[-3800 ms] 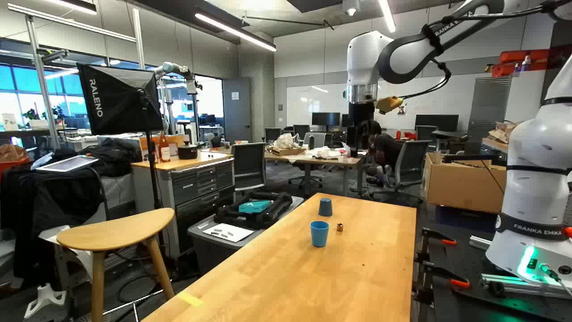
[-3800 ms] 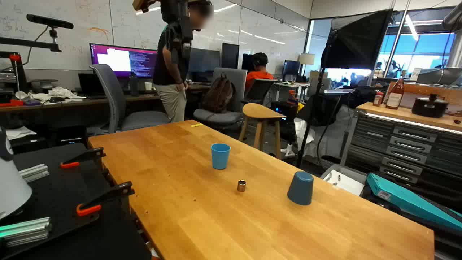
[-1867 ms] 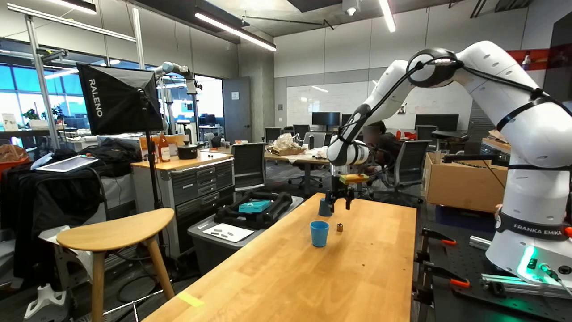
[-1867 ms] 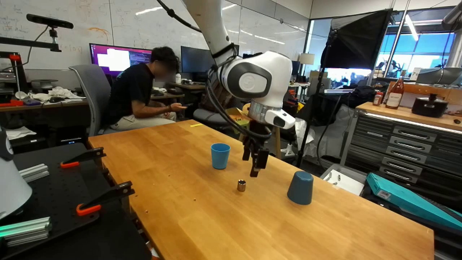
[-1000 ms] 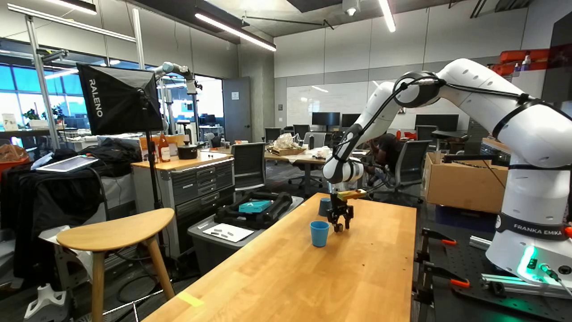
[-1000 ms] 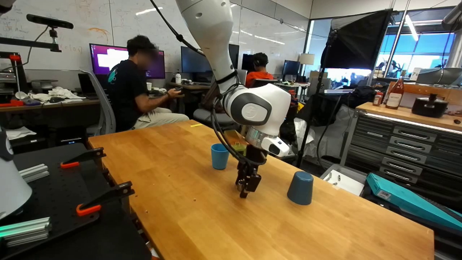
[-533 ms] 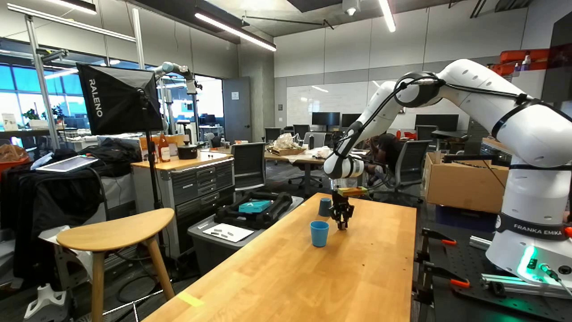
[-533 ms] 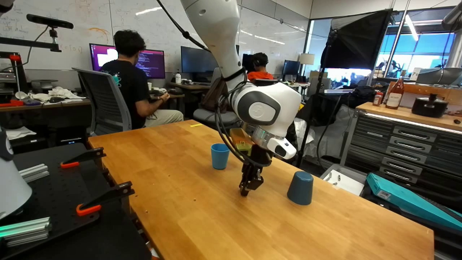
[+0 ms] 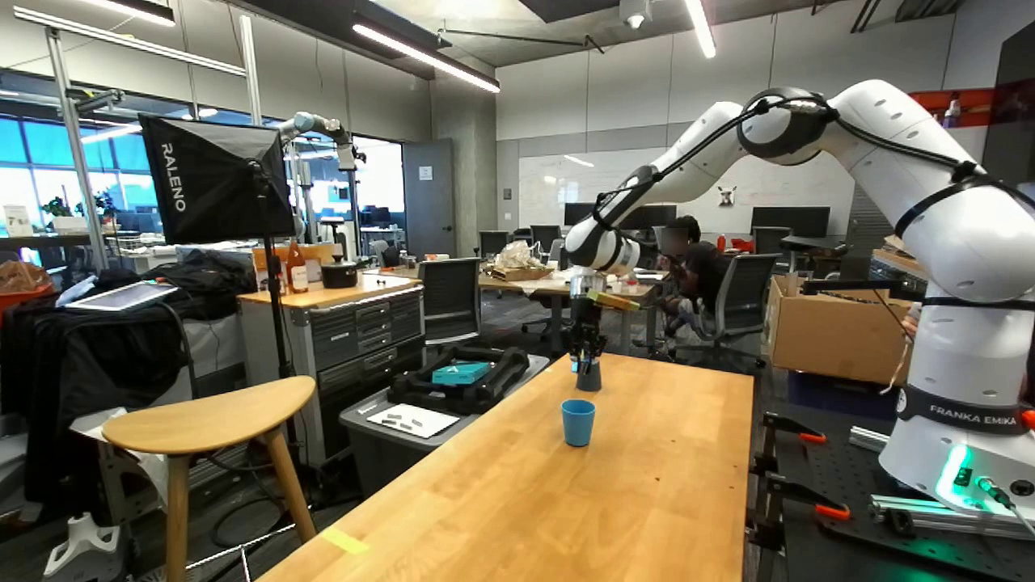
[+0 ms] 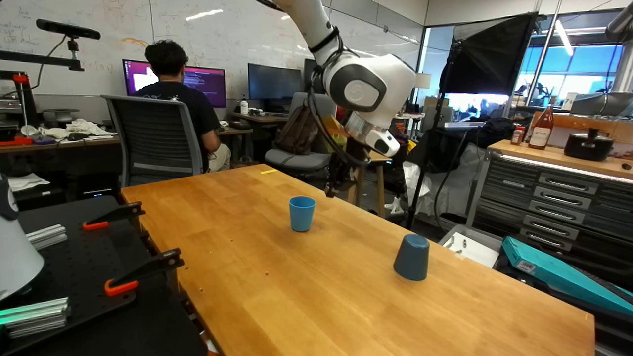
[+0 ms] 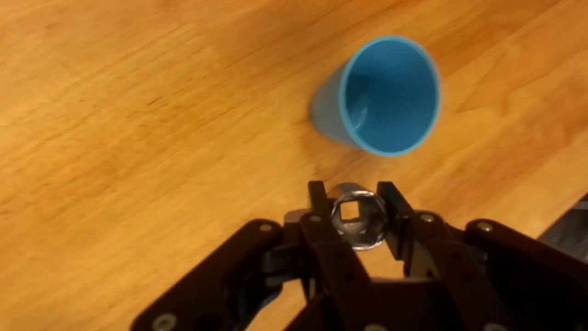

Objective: Put the gold object in the blue cup

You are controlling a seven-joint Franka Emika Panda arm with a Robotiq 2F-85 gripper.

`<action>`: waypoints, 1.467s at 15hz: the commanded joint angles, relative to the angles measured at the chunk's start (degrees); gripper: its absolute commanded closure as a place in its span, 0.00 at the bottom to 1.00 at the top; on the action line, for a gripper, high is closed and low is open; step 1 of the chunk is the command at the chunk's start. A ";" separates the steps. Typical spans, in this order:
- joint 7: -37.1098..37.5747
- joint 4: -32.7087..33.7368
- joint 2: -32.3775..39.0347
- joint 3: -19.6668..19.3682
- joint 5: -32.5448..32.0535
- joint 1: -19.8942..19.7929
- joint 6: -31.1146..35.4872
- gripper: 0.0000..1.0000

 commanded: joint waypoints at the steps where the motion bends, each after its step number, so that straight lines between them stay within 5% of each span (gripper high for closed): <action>1: -3.34 0.66 -2.55 2.29 4.57 0.49 -8.65 0.90; 15: -2.04 5.34 7.48 0.75 5.42 3.44 -8.64 0.89; 16: -1.89 5.61 7.77 0.74 5.41 3.38 -8.58 0.76; 17: -1.82 5.81 8.10 0.71 5.38 3.37 -8.31 0.44; 22: -1.82 6.23 7.91 0.62 5.08 3.29 -8.70 0.14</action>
